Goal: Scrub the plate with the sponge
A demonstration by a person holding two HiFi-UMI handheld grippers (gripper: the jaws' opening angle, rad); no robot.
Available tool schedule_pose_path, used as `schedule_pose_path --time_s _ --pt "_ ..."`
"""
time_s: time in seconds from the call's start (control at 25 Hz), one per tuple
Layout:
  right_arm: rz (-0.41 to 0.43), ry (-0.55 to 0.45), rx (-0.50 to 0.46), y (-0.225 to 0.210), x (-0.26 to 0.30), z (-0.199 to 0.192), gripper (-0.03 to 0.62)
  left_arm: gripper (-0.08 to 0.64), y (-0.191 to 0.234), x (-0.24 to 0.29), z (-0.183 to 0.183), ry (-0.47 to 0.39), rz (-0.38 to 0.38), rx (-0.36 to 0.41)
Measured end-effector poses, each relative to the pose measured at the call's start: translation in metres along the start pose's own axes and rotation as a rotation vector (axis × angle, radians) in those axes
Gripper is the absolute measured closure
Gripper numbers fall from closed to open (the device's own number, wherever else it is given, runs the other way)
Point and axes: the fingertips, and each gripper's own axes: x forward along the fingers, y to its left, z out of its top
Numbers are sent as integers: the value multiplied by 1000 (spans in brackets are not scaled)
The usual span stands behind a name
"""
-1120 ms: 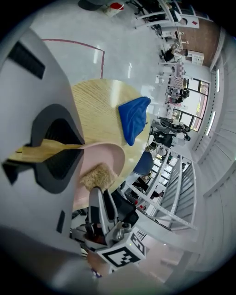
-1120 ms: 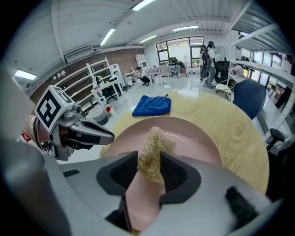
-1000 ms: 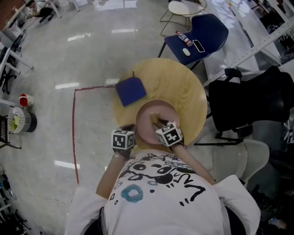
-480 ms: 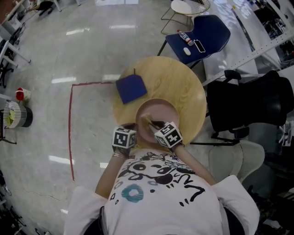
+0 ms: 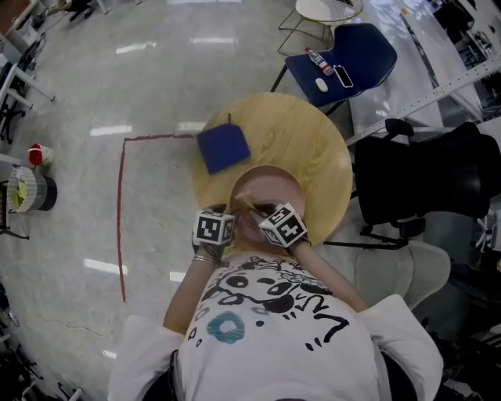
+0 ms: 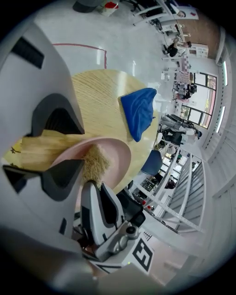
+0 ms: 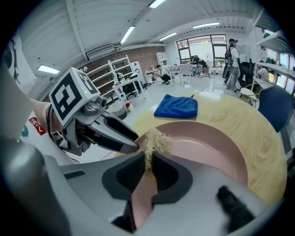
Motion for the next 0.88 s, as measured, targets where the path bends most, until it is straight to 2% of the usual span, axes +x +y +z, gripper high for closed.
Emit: schedule_pose_path --time_s 0.08,0.16,0.36,0.72,0.88 --pt "14 -5 -15 -2 1 2 531 403 5 5 -3 11 26 -19" --pt "32 4 -36 -1 5 4 531 477 7 7 -6 7 30 -62" --pt "72 31 -77 -2 8 4 531 510 7 10 -1 -10 79 -133" --pt "-18 -3 -95 -43 -1 15 535 515 7 9 1 -23 147 -141" --pt "-60 -3 -94 -61 -6 19 538 517 10 9 0 -58 143 -184"
